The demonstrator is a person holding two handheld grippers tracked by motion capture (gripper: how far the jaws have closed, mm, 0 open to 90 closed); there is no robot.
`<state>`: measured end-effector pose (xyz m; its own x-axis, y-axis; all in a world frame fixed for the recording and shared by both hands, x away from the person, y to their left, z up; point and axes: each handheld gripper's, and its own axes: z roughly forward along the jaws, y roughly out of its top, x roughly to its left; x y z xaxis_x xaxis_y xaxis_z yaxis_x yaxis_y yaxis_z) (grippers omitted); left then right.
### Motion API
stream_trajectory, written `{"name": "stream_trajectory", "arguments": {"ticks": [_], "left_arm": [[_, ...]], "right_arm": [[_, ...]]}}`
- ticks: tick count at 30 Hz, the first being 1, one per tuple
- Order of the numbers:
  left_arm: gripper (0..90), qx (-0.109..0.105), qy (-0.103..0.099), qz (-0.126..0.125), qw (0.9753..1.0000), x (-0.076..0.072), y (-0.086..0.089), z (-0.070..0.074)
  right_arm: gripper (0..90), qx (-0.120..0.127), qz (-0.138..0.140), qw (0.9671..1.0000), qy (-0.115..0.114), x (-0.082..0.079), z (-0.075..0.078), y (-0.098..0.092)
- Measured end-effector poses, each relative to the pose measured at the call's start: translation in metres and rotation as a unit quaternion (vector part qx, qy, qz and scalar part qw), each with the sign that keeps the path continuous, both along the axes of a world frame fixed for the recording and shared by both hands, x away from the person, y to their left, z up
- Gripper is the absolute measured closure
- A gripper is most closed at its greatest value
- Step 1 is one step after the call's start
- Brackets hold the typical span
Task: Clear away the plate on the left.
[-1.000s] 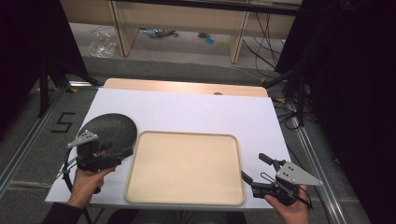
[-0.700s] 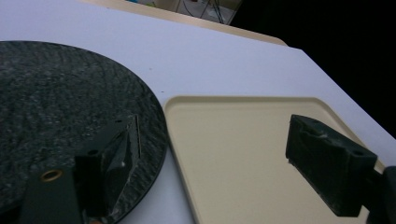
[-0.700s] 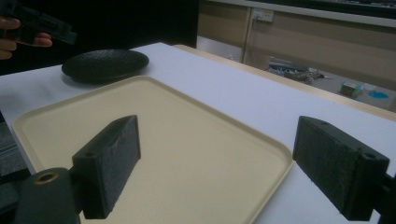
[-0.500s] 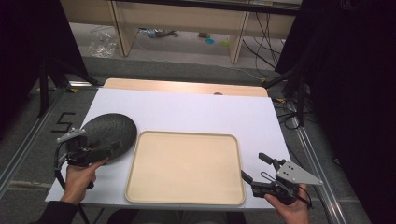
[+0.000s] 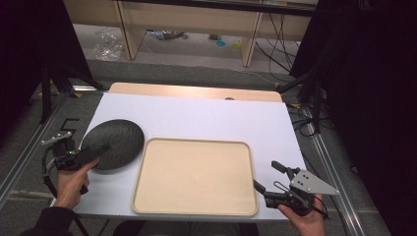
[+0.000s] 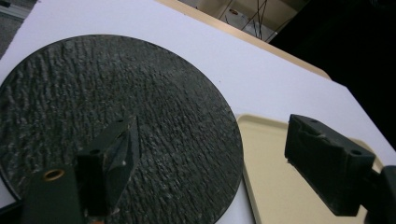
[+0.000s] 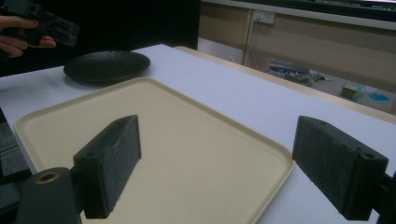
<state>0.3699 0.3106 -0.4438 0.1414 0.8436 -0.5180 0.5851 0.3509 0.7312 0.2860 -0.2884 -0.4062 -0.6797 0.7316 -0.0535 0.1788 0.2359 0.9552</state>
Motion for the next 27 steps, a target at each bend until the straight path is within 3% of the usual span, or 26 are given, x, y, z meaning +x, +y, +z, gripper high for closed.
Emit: {"name": "stream_trajectory", "arguments": {"ticks": [5, 6, 7, 8, 9, 10, 13, 14, 15, 17, 19, 27], "left_arm": [[18.8, -0.002, 0.011, 0.018, 0.9998, 0.002, 0.011, -0.003], [19.0, 0.000, 0.008, 0.020, 0.9998, 0.003, 0.012, -0.005], [19.0, 0.015, 0.020, 0.022, 0.9995, 0.003, 0.014, -0.005], [19.0, 0.016, 0.018, 0.023, 0.9994, 0.004, 0.016, -0.006], [19.0, 0.017, 0.024, 0.028, 0.9992, 0.004, 0.017, -0.007], [19.0, 0.007, 0.018, 0.033, 0.9993, 0.005, 0.021, -0.008], [19.1, -0.015, 0.032, 0.045, 0.9983, 0.005, 0.030, -0.010], [19.0, -0.025, 0.034, 0.051, 0.9978, 0.005, 0.033, -0.012], [19.1, -0.037, 0.035, 0.057, 0.9971, 0.005, 0.036, -0.014], [19.2, -0.047, 0.041, 0.063, 0.9961, 0.006, 0.040, -0.016], [19.2, -0.037, 0.050, 0.066, 0.9959, 0.007, 0.043, -0.018], [19.3, -0.031, 0.069, 0.084, 0.9936, 0.010, 0.054, -0.026]], "right_arm": [[16.7, 0.010, 0.009, 0.9998, -0.011, 0.002, -0.001, 0.001], [16.7, 0.000, 0.000, 1.0000, 0.001, 0.000, 0.000, 0.000], [16.7, -0.001, -0.004, 1.0000, -0.004, 0.000, -0.001, 0.000], [16.9, -0.005, -0.002, 1.0000, 0.000, -0.001, 0.000, 0.000], [16.9, 0.007, 0.000, 0.9999, -0.010, 0.001, -0.001, 0.001], [16.9, 0.007, 0.000, 0.9999, -0.010, 0.001, -0.001, 0.001], [17.1, 0.005, 0.003, 0.9999, 0.009, -0.001, -0.001, 0.002], [17.2, -0.011, -0.001, 0.9999, 0.002, -0.001, 0.001, -0.001], [17.3, -0.002, 0.000, 1.0000, -0.006, 0.000, 0.000, 0.001], [17.3, -0.002, 0.003, 1.0000, 0.002, 0.000, 0.000, 0.001], [17.3, 0.000, 0.004, 1.0000, -0.009, 0.001, -0.001, 0.001], [17.6, -0.004, 0.003, 1.0000, -0.005, 0.000, 0.000, 0.001]]}}
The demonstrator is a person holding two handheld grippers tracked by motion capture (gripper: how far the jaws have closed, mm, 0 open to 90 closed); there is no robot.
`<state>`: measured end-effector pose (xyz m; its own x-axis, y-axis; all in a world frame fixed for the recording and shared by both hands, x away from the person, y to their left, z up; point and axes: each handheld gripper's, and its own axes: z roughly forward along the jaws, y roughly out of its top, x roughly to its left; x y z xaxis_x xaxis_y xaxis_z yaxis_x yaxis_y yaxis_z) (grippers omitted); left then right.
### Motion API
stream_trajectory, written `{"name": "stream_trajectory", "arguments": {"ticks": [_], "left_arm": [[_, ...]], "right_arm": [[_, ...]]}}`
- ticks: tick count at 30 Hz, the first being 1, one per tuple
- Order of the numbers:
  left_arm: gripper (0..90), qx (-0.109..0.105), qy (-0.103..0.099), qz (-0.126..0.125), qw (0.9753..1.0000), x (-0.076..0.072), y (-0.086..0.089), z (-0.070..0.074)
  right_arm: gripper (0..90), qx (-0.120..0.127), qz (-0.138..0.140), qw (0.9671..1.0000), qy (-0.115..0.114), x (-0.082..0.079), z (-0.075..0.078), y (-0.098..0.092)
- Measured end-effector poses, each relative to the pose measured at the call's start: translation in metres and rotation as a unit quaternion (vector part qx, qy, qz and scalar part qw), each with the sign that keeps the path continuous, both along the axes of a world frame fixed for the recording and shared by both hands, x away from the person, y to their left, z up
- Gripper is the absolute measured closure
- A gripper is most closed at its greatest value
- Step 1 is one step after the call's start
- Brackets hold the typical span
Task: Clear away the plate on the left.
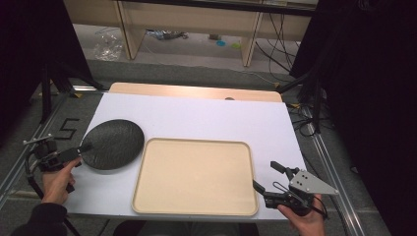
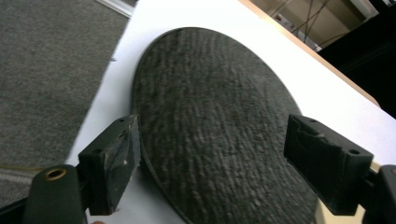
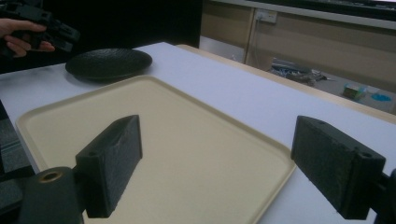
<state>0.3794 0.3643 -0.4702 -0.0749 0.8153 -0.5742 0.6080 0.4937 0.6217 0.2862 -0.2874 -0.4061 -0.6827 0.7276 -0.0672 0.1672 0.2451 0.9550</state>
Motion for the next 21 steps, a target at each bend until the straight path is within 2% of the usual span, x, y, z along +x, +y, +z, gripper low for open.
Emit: {"name": "stream_trajectory", "arguments": {"ticks": [6, 8, 9, 14, 19, 21], "left_arm": [[19.9, -0.006, 0.019, 0.011, 0.9997, 0.003, 0.005, -0.006], [20.1, -0.011, 0.017, 0.008, 0.9998, 0.004, 0.005, -0.009], [20.2, -0.009, 0.024, 0.007, 0.9997, 0.005, 0.004, -0.009], [20.5, -0.006, 0.036, -0.002, 0.9993, 0.009, 0.004, -0.012], [21.5, -0.022, 0.040, 0.010, 0.9989, 0.011, 0.009, -0.015], [21.7, -0.024, 0.049, 0.010, 0.9984, 0.012, 0.010, -0.017]], "right_arm": [[17.6, -0.001, 0.000, 1.0000, 0.000, 0.001, -0.001, 0.001], [17.6, 0.000, 0.000, 1.0000, 0.009, 0.000, -0.001, 0.001], [17.6, -0.002, 0.000, 1.0000, 0.000, 0.000, -0.001, 0.001], [17.7, -0.002, 0.000, 1.0000, 0.001, 0.000, -0.001, 0.001], [17.8, -0.002, 0.001, 1.0000, 0.001, 0.001, -0.001, 0.002], [17.8, 0.000, 0.001, 1.0000, 0.007, 0.000, -0.001, 0.002]]}}
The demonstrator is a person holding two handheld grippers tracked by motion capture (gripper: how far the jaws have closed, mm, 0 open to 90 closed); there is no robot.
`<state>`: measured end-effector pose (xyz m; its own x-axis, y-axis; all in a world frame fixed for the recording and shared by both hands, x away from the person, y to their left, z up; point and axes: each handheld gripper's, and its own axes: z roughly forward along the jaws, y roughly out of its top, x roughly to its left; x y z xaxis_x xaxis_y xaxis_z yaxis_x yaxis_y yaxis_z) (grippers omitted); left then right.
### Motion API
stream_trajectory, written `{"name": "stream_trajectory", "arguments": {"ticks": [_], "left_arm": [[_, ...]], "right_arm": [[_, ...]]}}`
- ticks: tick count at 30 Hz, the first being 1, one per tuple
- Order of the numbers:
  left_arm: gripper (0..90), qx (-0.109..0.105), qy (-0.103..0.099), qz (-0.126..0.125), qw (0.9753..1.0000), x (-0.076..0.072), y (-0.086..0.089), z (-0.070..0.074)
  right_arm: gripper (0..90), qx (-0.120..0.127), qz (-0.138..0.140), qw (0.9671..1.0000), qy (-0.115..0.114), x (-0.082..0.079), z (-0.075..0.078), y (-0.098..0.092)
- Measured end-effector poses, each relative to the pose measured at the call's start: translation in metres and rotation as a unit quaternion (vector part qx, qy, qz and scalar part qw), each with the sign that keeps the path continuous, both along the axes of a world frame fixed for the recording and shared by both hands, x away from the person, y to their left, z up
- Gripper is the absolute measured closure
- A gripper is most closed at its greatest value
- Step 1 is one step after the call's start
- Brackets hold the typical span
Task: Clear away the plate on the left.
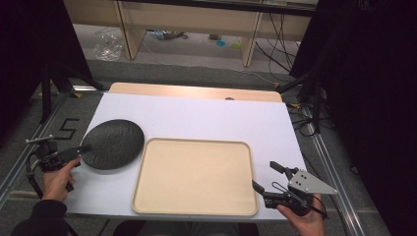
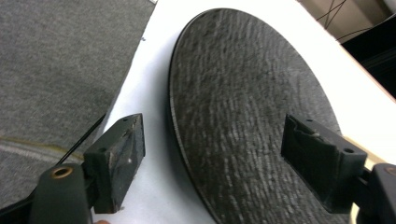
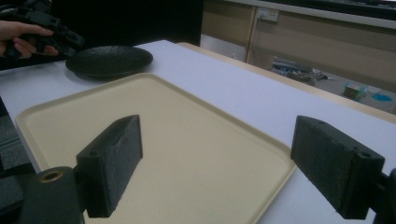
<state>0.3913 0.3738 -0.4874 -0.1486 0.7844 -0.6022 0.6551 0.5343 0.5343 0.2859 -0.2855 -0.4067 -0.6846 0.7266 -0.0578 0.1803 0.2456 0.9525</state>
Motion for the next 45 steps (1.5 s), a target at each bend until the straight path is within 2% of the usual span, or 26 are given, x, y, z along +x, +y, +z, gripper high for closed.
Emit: {"name": "stream_trajectory", "arguments": {"ticks": [2, 3, 5, 7, 11, 17, 20, 21, 25, 26, 27, 28, 29, 31, 34, 36, 39, 41, 45], "left_arm": [[22.3, -0.017, 0.001, -0.001, 0.9998, 0.002, 0.000, -0.002], [22.9, -0.020, -0.003, -0.001, 0.9998, 0.003, 0.000, -0.003], [23.4, -0.017, 0.005, -0.005, 0.9998, 0.003, 0.000, -0.003], [24.1, -0.032, 0.002, -0.004, 0.9995, 0.004, 0.001, -0.004], [27.4, -0.031, 0.011, -0.010, 0.9994, 0.006, 0.000, -0.004], [34.8, -0.043, 0.021, -0.005, 0.9988, 0.007, 0.002, -0.007], [37.2, -0.053, 0.014, -0.006, 0.9985, 0.009, 0.002, -0.010], [38.2, -0.049, 0.025, -0.006, 0.9985, 0.009, 0.003, -0.009], [41.7, -0.072, 0.014, -0.004, 0.9973, 0.010, 0.004, -0.013], [42.4, -0.077, 0.019, -0.001, 0.9969, 0.010, 0.004, -0.013], [43.2, -0.089, 0.022, -0.003, 0.9958, 0.009, 0.006, -0.014], [44.2, -0.112, 0.007, 0.002, 0.9937, 0.009, 0.006, -0.017], [45.7, -0.109, 0.013, 0.005, 0.9939, 0.009, 0.006, -0.018], [48.6, -0.114, 0.005, 0.001, 0.9935, 0.008, 0.007, -0.020], [52.3, -0.104, 0.006, 0.002, 0.9946, 0.008, 0.006, -0.020], [55.1, -0.099, 0.015, 0.009, 0.9949, 0.007, 0.006, -0.020], [59.4, -0.112, 0.011, 0.014, 0.9935, 0.007, 0.007, -0.021], [62.8, -0.111, 0.015, 0.015, 0.9936, 0.007, 0.008, -0.022], [68.0, -0.122, 0.019, 0.024, 0.9920, 0.007, 0.010, -0.024]], "right_arm": [[17.9, -0.002, 0.001, 1.0000, -0.007, 0.001, 0.000, 0.000], [17.9, -0.004, 0.001, 1.0000, -0.005, 0.001, 0.000, 0.000], [18.0, -0.003, 0.001, 1.0000, -0.006, 0.001, 0.000, 0.000], [18.3, -0.002, 0.002, 1.0000, -0.007, 0.001, 0.000, 0.000], [18.4, -0.005, 0.002, 1.0000, -0.006, 0.001, 0.000, 0.000], [18.7, -0.008, 0.004, 0.9999, -0.006, 0.001, 0.000, 0.001], [18.8, -0.009, 0.008, 0.9999, -0.005, 0.001, -0.001, 0.001], [18.8, -0.008, 0.008, 0.9999, -0.003, 0.001, -0.001, 0.001], [19.0, -0.011, 0.008, 0.9999, -0.004, 0.001, -0.001, 0.001], [19.1, -0.011, 0.008, 0.9999, -0.004, 0.001, -0.001, 0.001], [19.1, -0.010, 0.009, 0.9999, -0.005, 0.001, -0.001, 0.001], [19.2, -0.010, 0.009, 0.9999, -0.005, 0.001, 0.000, 0.001], [19.2, -0.011, 0.010, 0.9999, -0.005, 0.001, -0.001, 0.001], [19.3, -0.014, 0.006, 0.9999, -0.006, 0.001, -0.001, 0.001], [19.4, -0.013, 0.008, 0.9999, -0.007, 0.001, -0.001, 0.002], [19.4, -0.018, 0.009, 0.9998, -0.003, 0.001, -0.001, 0.002], [19.6, -0.014, 0.007, 0.9998, -0.008, 0.001, -0.001, 0.003], [19.6, -0.017, 0.010, 0.9998, -0.005, 0.002, -0.001, 0.003], [19.7, -0.016, 0.011, 0.9998, -0.004, 0.002, -0.001, 0.003]]}}
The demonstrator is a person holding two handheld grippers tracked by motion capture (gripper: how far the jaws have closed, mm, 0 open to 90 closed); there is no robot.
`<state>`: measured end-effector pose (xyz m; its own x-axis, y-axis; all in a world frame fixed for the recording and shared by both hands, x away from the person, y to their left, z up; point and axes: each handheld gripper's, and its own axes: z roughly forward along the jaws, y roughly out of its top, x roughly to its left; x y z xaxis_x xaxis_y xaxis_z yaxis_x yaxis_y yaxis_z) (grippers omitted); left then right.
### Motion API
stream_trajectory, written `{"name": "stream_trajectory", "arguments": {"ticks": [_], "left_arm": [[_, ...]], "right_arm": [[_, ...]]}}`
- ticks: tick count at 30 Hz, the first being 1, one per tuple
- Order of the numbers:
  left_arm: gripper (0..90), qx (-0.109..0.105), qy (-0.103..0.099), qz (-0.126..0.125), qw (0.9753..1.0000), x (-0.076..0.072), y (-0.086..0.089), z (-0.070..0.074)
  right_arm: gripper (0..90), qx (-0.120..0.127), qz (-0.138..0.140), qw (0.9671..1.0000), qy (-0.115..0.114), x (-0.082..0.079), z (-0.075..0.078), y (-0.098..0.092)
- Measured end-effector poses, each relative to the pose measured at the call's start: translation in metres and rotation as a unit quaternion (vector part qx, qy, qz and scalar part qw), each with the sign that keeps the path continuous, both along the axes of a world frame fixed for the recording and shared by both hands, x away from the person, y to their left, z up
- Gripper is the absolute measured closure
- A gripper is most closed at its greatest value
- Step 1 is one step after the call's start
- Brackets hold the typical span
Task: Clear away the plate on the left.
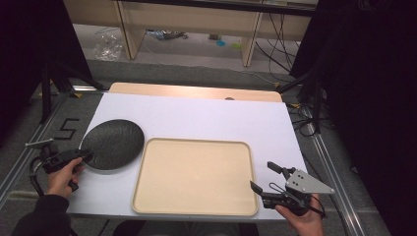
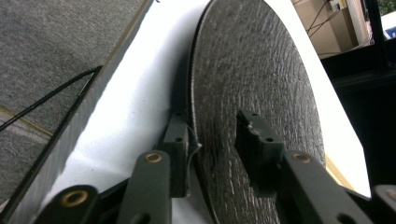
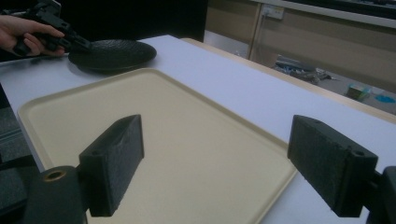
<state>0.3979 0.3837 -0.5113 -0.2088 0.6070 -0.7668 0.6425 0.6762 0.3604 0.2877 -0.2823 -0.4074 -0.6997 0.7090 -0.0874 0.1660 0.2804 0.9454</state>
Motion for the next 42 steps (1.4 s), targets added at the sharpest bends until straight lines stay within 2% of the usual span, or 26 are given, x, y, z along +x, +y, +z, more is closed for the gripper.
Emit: {"name": "stream_trajectory", "arguments": {"ticks": [3, 6, 8, 11, 14, 19, 21, 24, 26, 28, 29, 36, 37, 39, 40, 42], "left_arm": [[74.3, -0.011, 0.003, 0.010, 0.9999, 0.000, 0.001, -0.002], [76.6, -0.036, 0.002, 0.014, 0.9993, -0.002, 0.004, -0.005], [77.6, -0.044, -0.001, 0.015, 0.9989, -0.003, 0.005, -0.006], [80.9, -0.069, -0.022, 0.023, 0.9971, -0.005, 0.007, -0.004], [85.1, -0.082, -0.044, 0.027, 0.9953, -0.007, 0.007, 0.002], [86.6, -0.085, -0.051, 0.033, 0.9945, -0.008, 0.007, 0.003], [87.0, -0.078, -0.058, 0.035, 0.9946, -0.008, 0.005, 0.006], [87.0, -0.081, -0.057, 0.042, 0.9942, -0.009, 0.005, 0.005], [86.6, -0.100, -0.053, 0.052, 0.9923, -0.010, 0.005, 0.004], [86.5, -0.104, -0.053, 0.056, 0.9916, -0.010, 0.005, 0.003], [86.5, -0.105, -0.053, 0.056, 0.9915, -0.010, 0.005, 0.002], [85.8, -0.131, -0.048, 0.070, 0.9877, -0.012, 0.005, 0.001], [85.7, -0.123, -0.036, 0.082, 0.9884, -0.011, 0.003, 0.002], [85.4, -0.126, -0.043, 0.082, 0.9877, -0.011, 0.004, 0.004], [85.3, -0.127, -0.045, 0.084, 0.9873, -0.012, 0.003, 0.004], [85.2, -0.134, -0.041, 0.092, 0.9858, -0.012, 0.004, 0.004]], "right_arm": [[19.7, -0.002, 0.001, 1.0000, 0.002, 0.000, 0.000, 0.000], [19.7, -0.001, 0.001, 1.0000, 0.000, 0.000, 0.000, 0.000], [19.7, -0.003, 0.000, 1.0000, 0.002, 0.000, 0.000, 0.000], [19.7, -0.002, 0.000, 1.0000, 0.002, 0.000, 0.000, 0.000], [19.7, -0.006, 0.001, 1.0000, 0.003, 0.000, 0.000, 0.000], [19.8, -0.006, 0.002, 1.0000, 0.004, 0.000, 0.000, 0.000], [19.8, -0.007, 0.002, 1.0000, 0.002, -0.001, 0.000, 0.000], [19.9, -0.007, 0.002, 1.0000, 0.002, 0.000, 0.000, 0.000], [19.9, -0.006, 0.002, 1.0000, 0.003, 0.000, 0.000, 0.000], [19.9, -0.013, 0.002, 0.9999, 0.007, -0.001, 0.001, 0.000], [19.9, -0.006, 0.003, 1.0000, 0.003, 0.000, 0.000, 0.001], [20.1, -0.007, 0.002, 1.0000, 0.004, -0.001, 0.000, 0.001], [20.1, -0.002, 0.007, 1.0000, 0.000, 0.000, -0.001, 0.001], [20.2, -0.002, 0.006, 1.0000, -0.001, 0.000, 0.000, 0.001], [20.1, -0.014, 0.002, 0.9999, 0.008, -0.001, 0.001, 0.000], [20.2, -0.002, 0.007, 1.0000, 0.000, 0.000, -0.001, 0.001]]}}
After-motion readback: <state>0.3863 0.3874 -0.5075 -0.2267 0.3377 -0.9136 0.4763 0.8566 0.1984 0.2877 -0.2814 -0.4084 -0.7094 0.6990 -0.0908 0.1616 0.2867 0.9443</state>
